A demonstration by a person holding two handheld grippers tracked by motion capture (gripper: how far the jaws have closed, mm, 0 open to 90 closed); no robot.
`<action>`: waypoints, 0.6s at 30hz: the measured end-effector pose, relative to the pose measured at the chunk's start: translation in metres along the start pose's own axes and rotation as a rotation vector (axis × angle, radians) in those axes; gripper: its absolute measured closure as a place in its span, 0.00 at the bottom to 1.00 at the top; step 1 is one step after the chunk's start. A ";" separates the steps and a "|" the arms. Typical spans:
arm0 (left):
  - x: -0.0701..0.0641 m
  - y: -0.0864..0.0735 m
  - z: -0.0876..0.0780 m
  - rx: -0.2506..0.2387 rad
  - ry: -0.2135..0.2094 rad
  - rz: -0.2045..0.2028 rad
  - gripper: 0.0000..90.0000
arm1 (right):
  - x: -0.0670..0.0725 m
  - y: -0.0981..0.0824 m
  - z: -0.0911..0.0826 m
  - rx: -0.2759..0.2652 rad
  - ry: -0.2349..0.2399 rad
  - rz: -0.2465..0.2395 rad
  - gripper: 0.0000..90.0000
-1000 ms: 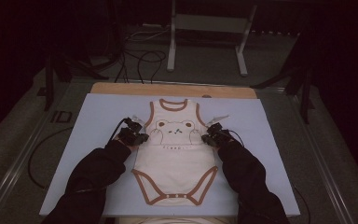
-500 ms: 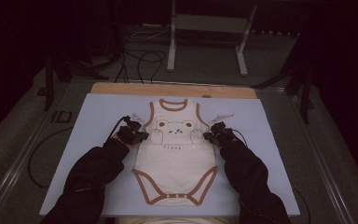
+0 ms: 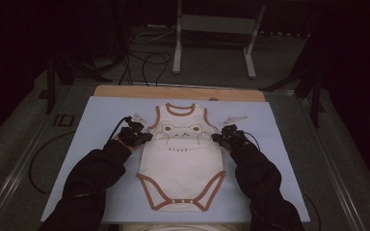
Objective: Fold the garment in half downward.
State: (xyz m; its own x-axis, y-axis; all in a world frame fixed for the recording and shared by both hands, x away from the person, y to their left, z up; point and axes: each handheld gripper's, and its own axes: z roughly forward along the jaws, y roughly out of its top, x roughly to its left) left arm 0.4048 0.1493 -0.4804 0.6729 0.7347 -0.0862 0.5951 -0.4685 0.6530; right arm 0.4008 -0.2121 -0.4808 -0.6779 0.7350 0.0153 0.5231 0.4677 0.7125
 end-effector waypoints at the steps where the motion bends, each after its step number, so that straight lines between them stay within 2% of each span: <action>1: 0.000 0.001 -0.002 -0.001 -0.001 0.004 1.00 | 0.000 0.001 -0.001 0.003 0.002 0.000 0.99; 11: -0.005 -0.001 -0.015 -0.021 -0.025 0.024 1.00 | 0.003 0.000 -0.012 -0.014 0.023 -0.011 0.99; 18: -0.012 -0.002 -0.027 -0.023 -0.014 0.062 1.00 | 0.009 0.003 -0.021 -0.028 0.030 -0.036 0.99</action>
State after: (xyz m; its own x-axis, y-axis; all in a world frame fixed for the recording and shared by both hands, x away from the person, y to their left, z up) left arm 0.3843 0.1548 -0.4602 0.7143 0.6977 -0.0555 0.5419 -0.5012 0.6746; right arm 0.3850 -0.2146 -0.4641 -0.7117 0.7024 0.0097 0.4836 0.4799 0.7320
